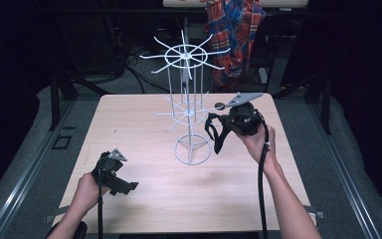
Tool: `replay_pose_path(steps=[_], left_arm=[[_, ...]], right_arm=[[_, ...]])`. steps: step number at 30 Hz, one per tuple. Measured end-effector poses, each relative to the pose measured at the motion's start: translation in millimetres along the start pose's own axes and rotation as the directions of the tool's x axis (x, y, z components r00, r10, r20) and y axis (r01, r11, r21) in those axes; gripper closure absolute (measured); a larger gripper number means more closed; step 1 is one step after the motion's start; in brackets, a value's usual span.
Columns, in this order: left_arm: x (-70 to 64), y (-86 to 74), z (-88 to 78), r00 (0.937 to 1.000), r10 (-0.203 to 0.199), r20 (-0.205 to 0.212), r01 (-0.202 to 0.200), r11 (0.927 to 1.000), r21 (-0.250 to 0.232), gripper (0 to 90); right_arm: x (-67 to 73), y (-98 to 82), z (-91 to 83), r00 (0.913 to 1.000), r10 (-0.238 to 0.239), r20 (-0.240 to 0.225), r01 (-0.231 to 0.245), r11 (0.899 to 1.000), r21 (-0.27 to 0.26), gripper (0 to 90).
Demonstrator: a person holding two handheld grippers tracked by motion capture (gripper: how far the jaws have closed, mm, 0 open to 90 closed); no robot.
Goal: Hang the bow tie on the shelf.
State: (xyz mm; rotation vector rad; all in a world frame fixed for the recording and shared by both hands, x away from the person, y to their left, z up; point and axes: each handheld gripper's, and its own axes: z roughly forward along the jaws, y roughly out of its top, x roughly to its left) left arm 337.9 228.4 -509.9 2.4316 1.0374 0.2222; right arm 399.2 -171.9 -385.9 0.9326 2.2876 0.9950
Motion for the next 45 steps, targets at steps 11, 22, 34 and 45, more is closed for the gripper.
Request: replay_pose_path(steps=[11, 22, 34, 45], left_arm=[[-0.3, -0.1, 0.2, 1.0000, -0.001, 0.001, 0.001, 1.0000, 0.000, 0.0], [-0.1, 0.1, 0.2, 1.0000, 0.001, 0.009, -0.001, 1.0000, 0.004, 0.0], [-0.5, 0.1, 0.1, 1.0000, 0.004, 0.007, -0.004, 1.0000, 0.002, 0.0], [-0.9, 0.3, 0.4, 1.0000, 0.004, 0.004, -0.004, 1.0000, 0.004, 0.0]], right_arm=[[1.9, 2.3, 8.2, 0.9999, 0.016, 0.000, -0.016, 1.000, 0.005, 90.0], [3.2, 1.2, 14.9, 0.9990, 0.025, -0.037, -0.024, 0.999, 0.021, 90.0], [5.5, -7.7, 28.8, 0.9965, 0.036, -0.075, -0.031, 0.998, 0.059, 90.0], [2.2, -11.8, 30.6, 0.9932, 0.062, -0.099, -0.057, 0.997, 0.053, 90.0]])
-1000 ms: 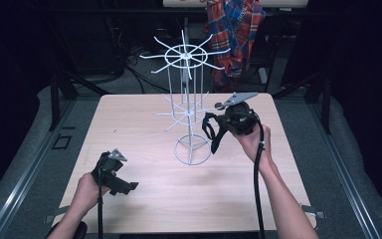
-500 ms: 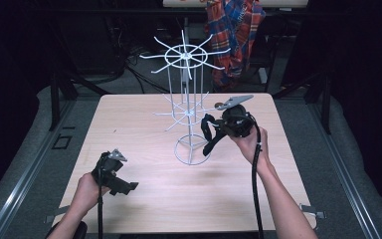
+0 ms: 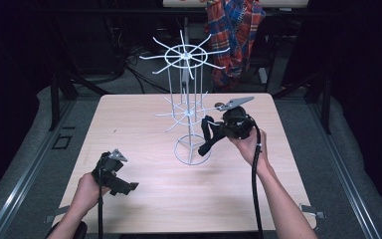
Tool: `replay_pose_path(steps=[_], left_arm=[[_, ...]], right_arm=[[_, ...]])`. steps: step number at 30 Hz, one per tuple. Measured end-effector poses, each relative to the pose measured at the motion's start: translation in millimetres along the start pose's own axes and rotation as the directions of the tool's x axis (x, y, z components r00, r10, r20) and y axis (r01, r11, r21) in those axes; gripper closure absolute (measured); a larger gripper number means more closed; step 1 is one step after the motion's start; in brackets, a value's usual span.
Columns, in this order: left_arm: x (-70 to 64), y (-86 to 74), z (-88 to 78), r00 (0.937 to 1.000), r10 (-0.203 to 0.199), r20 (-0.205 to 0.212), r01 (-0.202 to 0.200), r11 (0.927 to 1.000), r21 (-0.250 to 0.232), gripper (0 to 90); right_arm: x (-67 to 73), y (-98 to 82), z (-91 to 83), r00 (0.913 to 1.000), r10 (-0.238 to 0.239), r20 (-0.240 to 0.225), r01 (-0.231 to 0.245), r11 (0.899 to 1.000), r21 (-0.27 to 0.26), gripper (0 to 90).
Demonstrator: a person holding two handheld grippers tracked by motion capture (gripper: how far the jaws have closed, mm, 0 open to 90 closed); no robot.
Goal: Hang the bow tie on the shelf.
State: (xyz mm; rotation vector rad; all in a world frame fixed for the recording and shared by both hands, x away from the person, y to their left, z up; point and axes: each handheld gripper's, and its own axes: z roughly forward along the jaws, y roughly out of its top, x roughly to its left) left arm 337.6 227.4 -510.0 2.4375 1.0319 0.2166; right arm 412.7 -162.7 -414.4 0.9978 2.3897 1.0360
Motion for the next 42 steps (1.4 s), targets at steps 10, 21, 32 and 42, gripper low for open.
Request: replay_pose_path(steps=[10, 21, 32, 42], left_arm=[[-0.7, -0.1, 0.6, 1.0000, 0.002, -0.005, -0.002, 1.0000, 0.004, 0.0], [-0.8, 0.1, 0.7, 1.0000, 0.003, 0.001, -0.003, 1.0000, 0.004, 0.0], [-1.0, 0.3, 0.7, 1.0000, 0.005, 0.003, -0.005, 1.0000, 0.006, 0.0], [-1.0, 0.3, 0.8, 1.0000, 0.004, 0.002, -0.004, 1.0000, 0.006, 0.0]], right_arm=[[0.0, -1.9, 2.7, 0.9999, 0.001, -0.014, -0.001, 1.000, 0.022, 90.0], [-0.2, -4.6, -2.6, 0.9999, 0.000, -0.017, 0.000, 1.000, 0.017, 89.0], [1.7, -9.3, -19.1, 0.9997, -0.020, 0.016, 0.019, 0.998, 0.063, 73.0], [-0.4, -17.9, -30.1, 0.9996, 0.026, 0.013, -0.027, 0.993, 0.119, 40.6]])
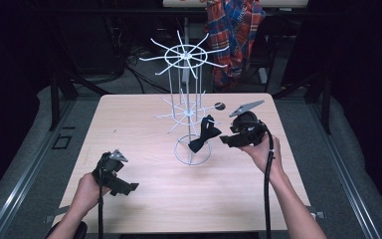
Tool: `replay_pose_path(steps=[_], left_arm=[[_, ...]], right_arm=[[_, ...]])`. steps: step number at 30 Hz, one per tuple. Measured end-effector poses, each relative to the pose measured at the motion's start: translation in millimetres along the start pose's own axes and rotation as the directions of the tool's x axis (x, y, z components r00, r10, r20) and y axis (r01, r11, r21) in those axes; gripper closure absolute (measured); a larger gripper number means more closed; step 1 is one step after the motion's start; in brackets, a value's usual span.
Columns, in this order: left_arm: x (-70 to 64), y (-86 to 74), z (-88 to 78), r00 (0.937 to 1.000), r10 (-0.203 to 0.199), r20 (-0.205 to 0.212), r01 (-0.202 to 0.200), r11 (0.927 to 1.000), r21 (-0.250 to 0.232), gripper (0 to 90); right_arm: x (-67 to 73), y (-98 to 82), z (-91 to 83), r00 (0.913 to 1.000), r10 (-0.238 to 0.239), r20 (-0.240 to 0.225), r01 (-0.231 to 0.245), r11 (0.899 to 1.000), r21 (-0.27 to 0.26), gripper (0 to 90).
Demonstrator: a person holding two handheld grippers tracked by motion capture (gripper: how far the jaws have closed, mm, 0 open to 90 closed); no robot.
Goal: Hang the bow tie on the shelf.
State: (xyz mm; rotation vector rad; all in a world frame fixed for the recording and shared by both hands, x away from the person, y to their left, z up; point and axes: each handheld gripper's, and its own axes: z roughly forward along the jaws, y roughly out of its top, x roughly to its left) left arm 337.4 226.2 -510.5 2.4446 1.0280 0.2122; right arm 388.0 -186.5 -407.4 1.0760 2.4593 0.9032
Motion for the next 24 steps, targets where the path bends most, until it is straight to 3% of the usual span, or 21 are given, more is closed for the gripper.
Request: replay_pose_path(steps=[9, 15, 21, 24], left_arm=[[-0.1, 0.1, -0.1, 1.0000, 0.000, -0.001, 0.000, 1.0000, 0.000, 0.0], [-0.3, 0.1, -0.3, 1.0000, 0.000, -0.001, 0.000, 1.0000, 0.000, 0.0], [-0.6, 0.2, -0.3, 1.0000, 0.000, -0.004, 0.000, 1.0000, 0.001, 0.0], [-0.4, 0.0, -0.2, 1.0000, -0.002, -0.002, 0.002, 1.0000, 0.000, 0.0]], right_arm=[[-1.5, -23.1, -11.7, 0.9997, 0.022, 0.011, -0.023, 0.998, 0.056, 21.1], [-3.3, -37.0, -17.3, 0.9990, 0.035, 0.026, -0.037, 0.997, 0.068, 16.2], [-5.5, -60.7, -19.8, 0.9979, 0.058, 0.031, -0.061, 0.990, 0.126, 13.5], [-5.2, -67.6, -22.0, 0.9972, 0.060, 0.045, -0.065, 0.990, 0.123, 12.1]])
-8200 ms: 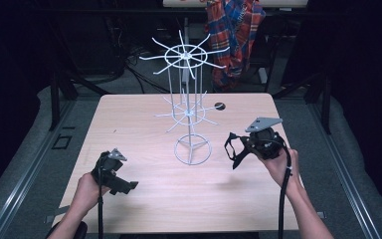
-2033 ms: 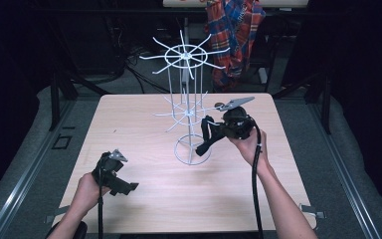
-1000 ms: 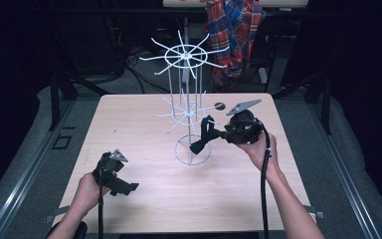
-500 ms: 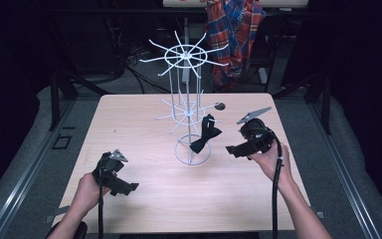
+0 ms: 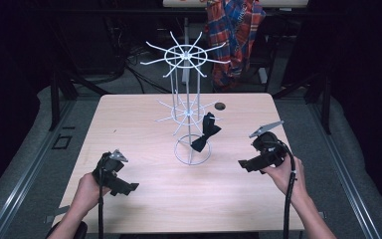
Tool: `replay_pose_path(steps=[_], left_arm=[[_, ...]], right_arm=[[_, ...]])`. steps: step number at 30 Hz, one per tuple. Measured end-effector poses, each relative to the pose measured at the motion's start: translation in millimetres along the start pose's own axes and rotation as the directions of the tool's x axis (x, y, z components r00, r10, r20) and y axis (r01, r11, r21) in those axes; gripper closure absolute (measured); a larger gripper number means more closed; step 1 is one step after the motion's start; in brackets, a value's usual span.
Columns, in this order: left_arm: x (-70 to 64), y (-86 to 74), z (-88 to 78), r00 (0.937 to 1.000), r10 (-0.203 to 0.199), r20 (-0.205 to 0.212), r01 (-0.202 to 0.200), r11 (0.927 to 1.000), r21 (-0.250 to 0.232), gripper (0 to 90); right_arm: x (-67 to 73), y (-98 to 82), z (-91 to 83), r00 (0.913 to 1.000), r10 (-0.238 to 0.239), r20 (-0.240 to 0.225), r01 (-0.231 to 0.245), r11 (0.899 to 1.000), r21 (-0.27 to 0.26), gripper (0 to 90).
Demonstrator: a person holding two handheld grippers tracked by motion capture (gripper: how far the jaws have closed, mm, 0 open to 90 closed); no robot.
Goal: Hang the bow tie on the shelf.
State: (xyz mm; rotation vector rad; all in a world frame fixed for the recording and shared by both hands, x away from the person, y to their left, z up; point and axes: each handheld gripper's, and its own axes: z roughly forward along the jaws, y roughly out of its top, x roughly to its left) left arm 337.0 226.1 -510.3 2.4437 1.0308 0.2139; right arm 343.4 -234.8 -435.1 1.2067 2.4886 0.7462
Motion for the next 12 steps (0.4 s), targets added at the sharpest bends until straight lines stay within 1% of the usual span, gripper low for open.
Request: replay_pose_path(steps=[1, 2, 3, 4, 5, 6, 7, 8, 9, 10, 11, 12], left_arm=[[0.1, 0.0, 0.0, 1.0000, 0.000, 0.000, 0.000, 1.0000, 0.001, 0.0], [0.2, 0.0, 0.1, 1.0000, 0.000, 0.000, 0.000, 1.0000, 0.001, 0.0], [-0.3, 0.3, 0.3, 1.0000, 0.004, -0.002, -0.004, 1.0000, 0.002, 0.0], [-0.3, 0.3, 0.3, 1.0000, 0.004, -0.002, -0.004, 1.0000, 0.002, 0.0], [-1.1, 0.5, 0.5, 1.0000, 0.008, -0.005, -0.008, 1.0000, 0.003, 0.0], [-1.1, 0.5, 0.5, 1.0000, 0.008, -0.005, -0.008, 1.0000, 0.003, 0.0], [-1.4, 0.7, 0.6, 1.0000, 0.008, -0.004, -0.008, 1.0000, 0.002, 0.0], [-1.7, 0.8, 0.6, 0.9999, 0.009, -0.007, -0.009, 1.0000, 0.002, 0.0], [-1.8, 1.1, 0.6, 0.9999, 0.011, -0.008, -0.011, 0.9999, 0.003, 0.0], [-1.8, 1.1, 0.6, 0.9999, 0.011, -0.008, -0.011, 0.9999, 0.003, 0.0], [-1.6, 1.3, 0.6, 0.9999, 0.012, -0.005, -0.011, 0.9999, 0.006, 0.0], [-1.5, 1.4, 0.7, 0.9999, 0.011, -0.004, -0.011, 0.9999, 0.007, 0.0]], right_arm=[[-0.8, -4.8, -0.1, 1.0000, 0.000, 0.008, 0.000, 1.000, -0.006, 10.9], [-1.0, -7.6, 0.3, 1.0000, 0.005, 0.004, -0.005, 1.000, -0.009, 10.3], [-2.4, -15.2, 3.5, 1.0000, 0.005, 0.008, -0.005, 1.000, 0.003, 9.0], [-2.4, -15.2, 3.5, 1.0000, 0.005, 0.008, -0.005, 1.000, 0.003, 9.0], [-3.1, -23.2, 9.7, 0.9999, 0.004, 0.015, -0.005, 0.999, 0.032, 8.6], [-3.1, -23.2, 9.7, 0.9999, 0.004, 0.015, -0.005, 0.999, 0.032, 8.6], [-3.2, -27.3, 14.2, 0.9998, -0.001, 0.017, 0.000, 0.999, 0.045, 8.5], [-3.3, -31.2, 18.8, 0.9997, -0.007, 0.022, 0.006, 0.998, 0.063, 8.2], [-3.2, -36.6, 26.3, 0.9995, -0.021, 0.025, 0.018, 0.995, 0.096, 7.8], [-3.2, -36.6, 26.3, 0.9995, -0.021, 0.025, 0.018, 0.995, 0.096, 7.8], [-3.6, -37.3, 29.6, 0.9991, -0.037, 0.023, 0.034, 0.994, 0.108, 8.3], [-2.9, -37.5, 32.9, 0.9987, -0.043, 0.026, 0.040, 0.993, 0.113, 8.9]])
